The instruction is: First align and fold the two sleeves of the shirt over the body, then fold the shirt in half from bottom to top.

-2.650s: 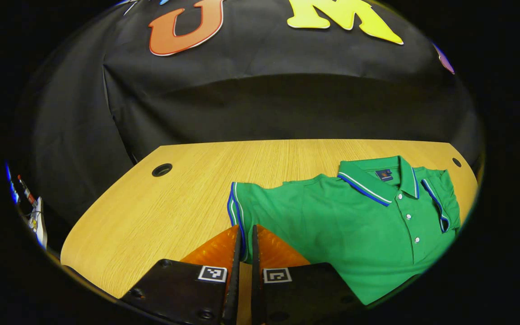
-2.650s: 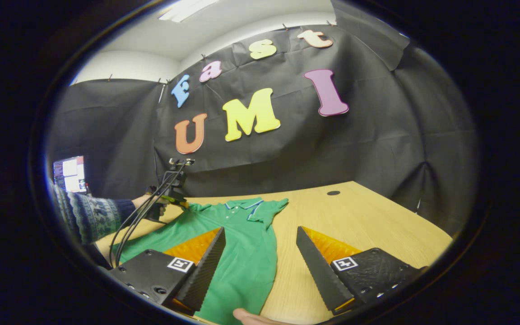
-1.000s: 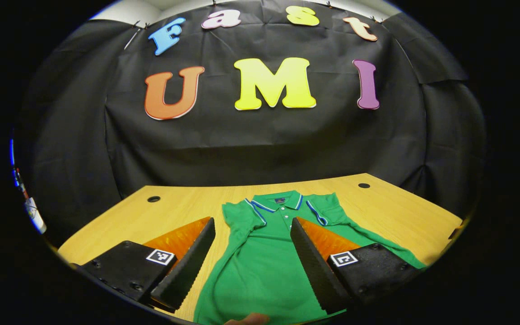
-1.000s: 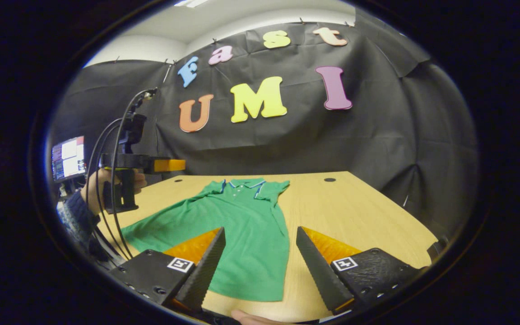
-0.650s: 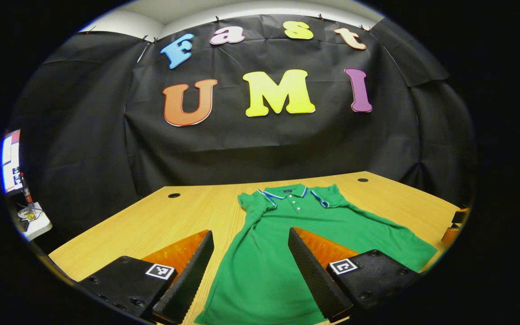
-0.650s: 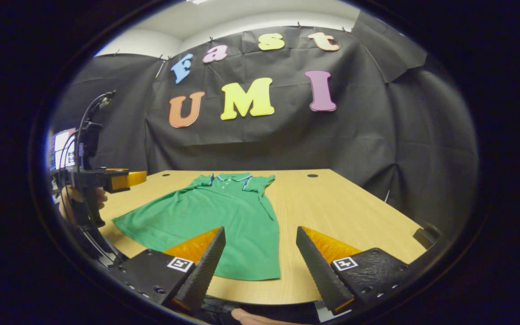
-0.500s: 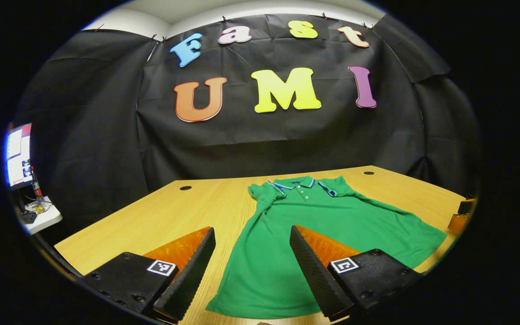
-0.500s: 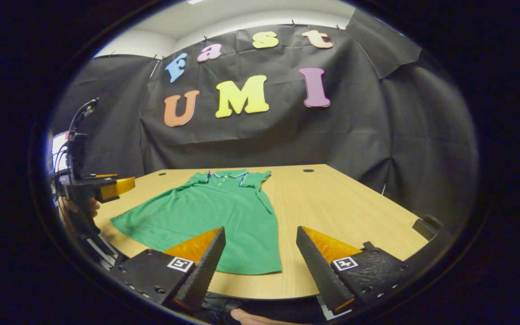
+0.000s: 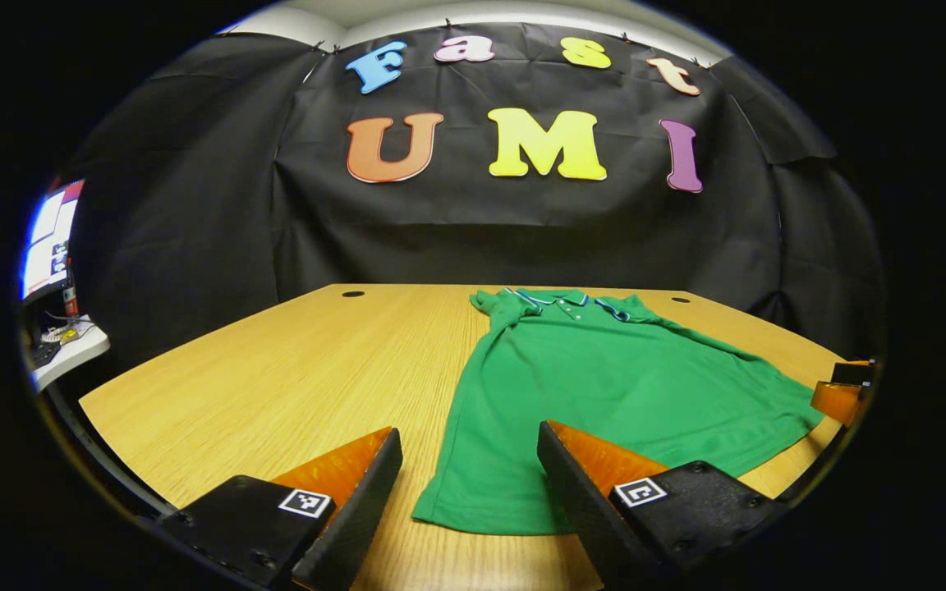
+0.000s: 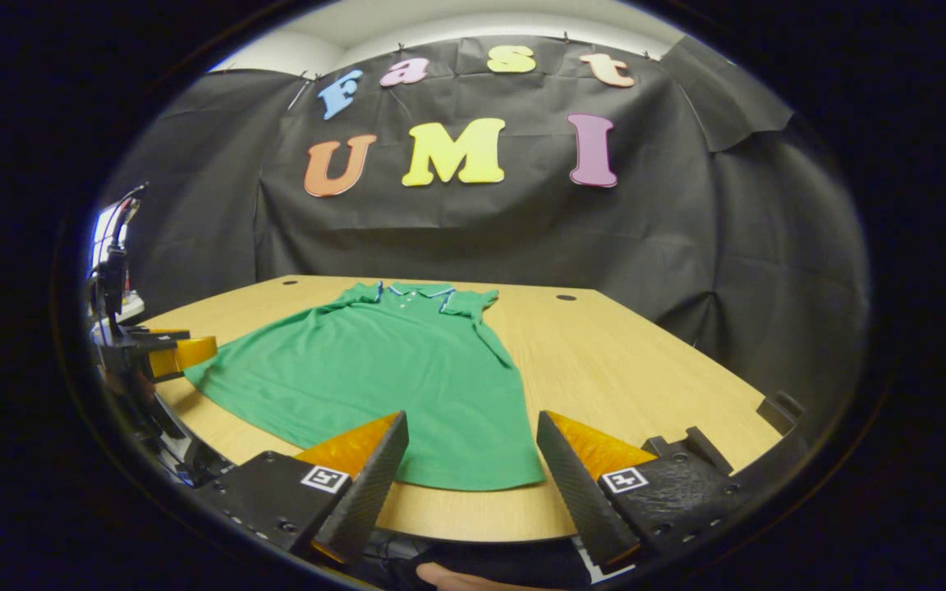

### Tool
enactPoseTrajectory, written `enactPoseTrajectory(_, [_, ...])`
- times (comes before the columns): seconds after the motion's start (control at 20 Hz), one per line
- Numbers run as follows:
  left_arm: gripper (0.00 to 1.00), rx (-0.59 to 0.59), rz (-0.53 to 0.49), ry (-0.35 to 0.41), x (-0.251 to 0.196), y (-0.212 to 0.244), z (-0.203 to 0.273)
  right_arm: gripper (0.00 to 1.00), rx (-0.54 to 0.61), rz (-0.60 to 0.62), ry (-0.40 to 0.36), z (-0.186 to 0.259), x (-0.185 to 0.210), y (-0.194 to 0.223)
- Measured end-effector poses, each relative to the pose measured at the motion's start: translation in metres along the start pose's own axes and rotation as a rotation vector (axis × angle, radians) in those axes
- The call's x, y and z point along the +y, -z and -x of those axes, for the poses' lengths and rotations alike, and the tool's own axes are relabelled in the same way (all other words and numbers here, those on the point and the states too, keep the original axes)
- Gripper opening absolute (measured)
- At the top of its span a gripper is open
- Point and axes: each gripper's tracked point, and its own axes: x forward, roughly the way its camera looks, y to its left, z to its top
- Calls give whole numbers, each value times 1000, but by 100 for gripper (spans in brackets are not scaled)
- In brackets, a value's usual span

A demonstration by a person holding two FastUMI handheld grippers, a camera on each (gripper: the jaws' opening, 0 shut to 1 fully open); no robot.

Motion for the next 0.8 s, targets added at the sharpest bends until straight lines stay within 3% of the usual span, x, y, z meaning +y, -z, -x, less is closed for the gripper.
enactPoseTrajectory(0.1, [100,29,-7,43,-12,9,-1,96,27,-1,0,-4,1,10])
enactPoseTrajectory(0.35, [100,41,-43,12,-10,11,-1,99,94,-67,-39,-13,0,26])
enactPoseTrajectory(0.5, [68,37,-33,-24,-6,12,-4,97,95,-51,-31,-9,-5,25])
enactPoseTrajectory(0.65, [57,34,-37,-26,-7,11,-5,96,79,-58,19,-12,-21,24])
enactPoseTrajectory(0.8, [38,32,-42,-22,-11,11,-6,99,79,-84,-17,-15,-20,26])
